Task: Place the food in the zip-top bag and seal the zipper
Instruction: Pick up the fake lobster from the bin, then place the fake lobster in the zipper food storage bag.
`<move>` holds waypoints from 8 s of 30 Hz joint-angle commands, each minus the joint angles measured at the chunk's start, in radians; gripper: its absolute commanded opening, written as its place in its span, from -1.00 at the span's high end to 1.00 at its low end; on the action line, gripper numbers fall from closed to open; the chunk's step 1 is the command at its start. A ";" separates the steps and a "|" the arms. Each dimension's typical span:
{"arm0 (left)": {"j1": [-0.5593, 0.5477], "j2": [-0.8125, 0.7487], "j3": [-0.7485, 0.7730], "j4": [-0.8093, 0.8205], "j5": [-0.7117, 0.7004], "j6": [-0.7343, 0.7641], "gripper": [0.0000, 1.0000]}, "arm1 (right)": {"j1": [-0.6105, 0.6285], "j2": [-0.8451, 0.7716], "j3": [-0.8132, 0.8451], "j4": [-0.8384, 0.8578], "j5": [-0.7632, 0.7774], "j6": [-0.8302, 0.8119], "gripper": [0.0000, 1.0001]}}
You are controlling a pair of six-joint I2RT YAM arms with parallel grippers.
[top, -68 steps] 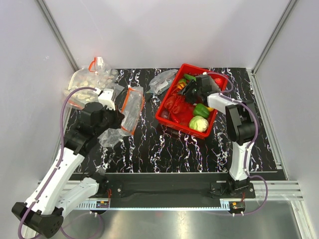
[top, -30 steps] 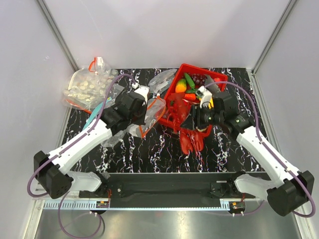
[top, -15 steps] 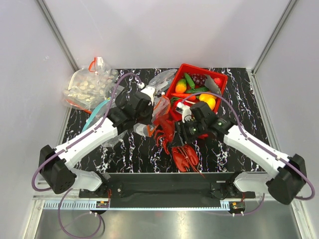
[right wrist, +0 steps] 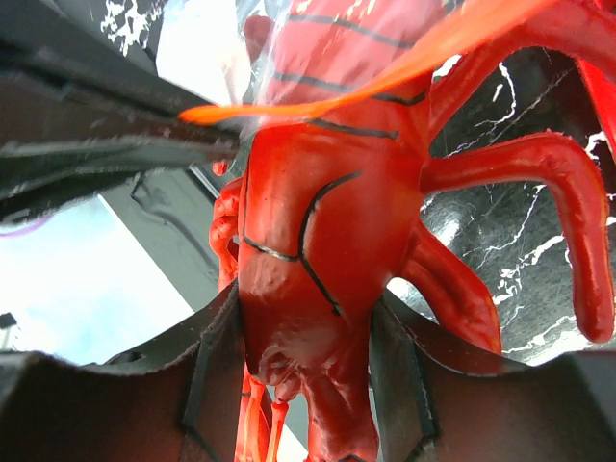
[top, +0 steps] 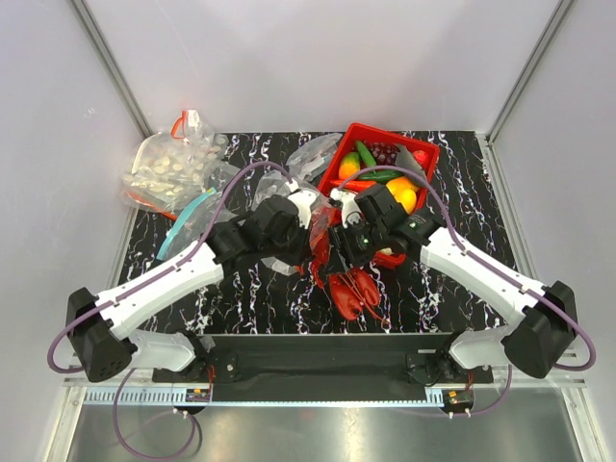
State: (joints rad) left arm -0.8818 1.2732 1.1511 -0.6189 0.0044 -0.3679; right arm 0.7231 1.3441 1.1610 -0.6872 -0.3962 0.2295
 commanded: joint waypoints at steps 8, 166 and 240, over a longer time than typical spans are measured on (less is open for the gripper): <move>0.058 -0.026 0.159 -0.143 0.052 0.024 1.00 | 0.081 -0.144 -0.046 0.112 -0.020 -0.073 0.81; -0.089 0.100 -0.286 0.297 0.065 -0.129 1.00 | 0.214 -0.163 -0.795 0.792 0.360 0.470 -0.41; -0.229 0.029 0.140 -0.303 -0.344 -0.065 -0.46 | 0.441 -0.330 -0.596 0.744 0.247 0.225 1.00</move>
State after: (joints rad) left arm -1.1168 1.2316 1.2606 -0.9157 -0.3378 -0.4419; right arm 1.1641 1.0214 0.5365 -0.0116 -0.1257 0.4633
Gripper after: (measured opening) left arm 0.726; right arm 0.048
